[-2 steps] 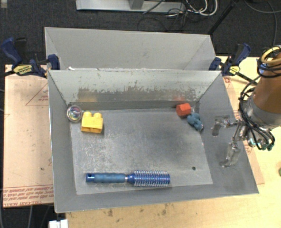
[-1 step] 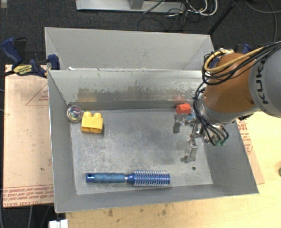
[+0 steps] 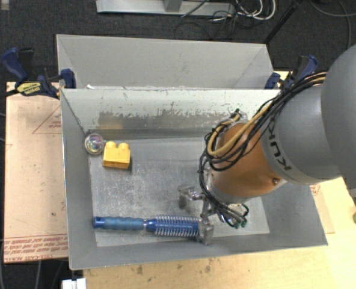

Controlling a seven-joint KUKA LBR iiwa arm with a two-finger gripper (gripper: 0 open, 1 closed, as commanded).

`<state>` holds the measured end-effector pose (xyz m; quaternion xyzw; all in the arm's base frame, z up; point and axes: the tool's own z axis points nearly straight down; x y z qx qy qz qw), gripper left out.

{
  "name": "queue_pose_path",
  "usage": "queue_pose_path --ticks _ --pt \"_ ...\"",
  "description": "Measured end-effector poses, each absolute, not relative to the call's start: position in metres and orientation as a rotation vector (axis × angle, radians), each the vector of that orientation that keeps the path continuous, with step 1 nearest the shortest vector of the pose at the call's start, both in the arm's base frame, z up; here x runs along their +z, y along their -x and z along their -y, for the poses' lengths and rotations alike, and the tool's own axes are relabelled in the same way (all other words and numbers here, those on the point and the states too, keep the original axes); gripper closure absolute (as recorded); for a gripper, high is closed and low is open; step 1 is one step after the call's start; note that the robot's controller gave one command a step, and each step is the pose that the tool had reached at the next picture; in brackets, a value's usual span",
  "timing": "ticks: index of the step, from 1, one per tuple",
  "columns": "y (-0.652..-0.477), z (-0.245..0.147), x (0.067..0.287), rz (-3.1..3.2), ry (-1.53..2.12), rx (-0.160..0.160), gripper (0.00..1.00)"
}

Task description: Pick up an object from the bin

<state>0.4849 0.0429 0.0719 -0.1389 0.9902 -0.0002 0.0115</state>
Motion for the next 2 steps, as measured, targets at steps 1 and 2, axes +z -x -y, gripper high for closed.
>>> queue_pose_path --ticks 1,2 --pt "-0.480 -0.040 0.070 -3.111 0.428 -0.001 1.00" --pt "-0.513 -0.042 0.187 -3.109 0.376 0.000 1.00"
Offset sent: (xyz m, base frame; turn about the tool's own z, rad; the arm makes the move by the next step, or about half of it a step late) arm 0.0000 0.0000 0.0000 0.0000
